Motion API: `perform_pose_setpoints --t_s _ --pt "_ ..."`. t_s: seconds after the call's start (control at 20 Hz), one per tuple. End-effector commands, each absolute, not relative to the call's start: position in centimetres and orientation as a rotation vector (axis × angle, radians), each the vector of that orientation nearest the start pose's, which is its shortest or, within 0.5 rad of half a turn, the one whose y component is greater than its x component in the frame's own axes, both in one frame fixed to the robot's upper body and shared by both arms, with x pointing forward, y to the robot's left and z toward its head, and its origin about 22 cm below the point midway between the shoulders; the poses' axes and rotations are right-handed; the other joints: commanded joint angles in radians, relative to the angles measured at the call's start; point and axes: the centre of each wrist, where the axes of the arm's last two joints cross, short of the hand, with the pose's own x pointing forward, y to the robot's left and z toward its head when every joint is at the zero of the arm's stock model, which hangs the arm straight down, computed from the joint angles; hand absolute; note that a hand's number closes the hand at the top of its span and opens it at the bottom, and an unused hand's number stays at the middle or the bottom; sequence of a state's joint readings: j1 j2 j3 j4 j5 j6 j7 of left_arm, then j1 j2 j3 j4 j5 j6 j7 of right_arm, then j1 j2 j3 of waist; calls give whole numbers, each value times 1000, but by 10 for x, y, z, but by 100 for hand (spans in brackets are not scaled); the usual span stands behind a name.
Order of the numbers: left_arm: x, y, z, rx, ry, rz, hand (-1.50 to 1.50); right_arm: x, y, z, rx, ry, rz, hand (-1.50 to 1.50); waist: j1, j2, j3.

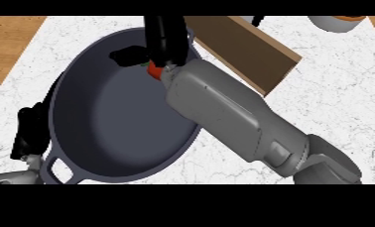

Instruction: Pick the bell pepper from the tray and place it in the pot

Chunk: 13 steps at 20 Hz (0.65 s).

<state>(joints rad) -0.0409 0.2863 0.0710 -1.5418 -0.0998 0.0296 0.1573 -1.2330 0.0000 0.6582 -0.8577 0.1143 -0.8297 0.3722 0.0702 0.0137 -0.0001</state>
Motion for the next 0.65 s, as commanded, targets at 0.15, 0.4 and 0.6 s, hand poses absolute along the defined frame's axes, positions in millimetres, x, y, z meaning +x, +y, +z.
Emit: perform_pose_setpoints --t_s 0.15,0.4,0.6 --pt "232 318 12 436 -1385 -164 0 345 31 157 -219 -1894 353 -150 -54 -14 0" --pt "224 335 17 430 -1384 -144 0 341 1 156 -116 -1898 311 -150 -69 -16 0" --pt "237 341 16 448 -1383 -144 0 323 -40 132 -106 -1933 265 -150 -81 -16 0"
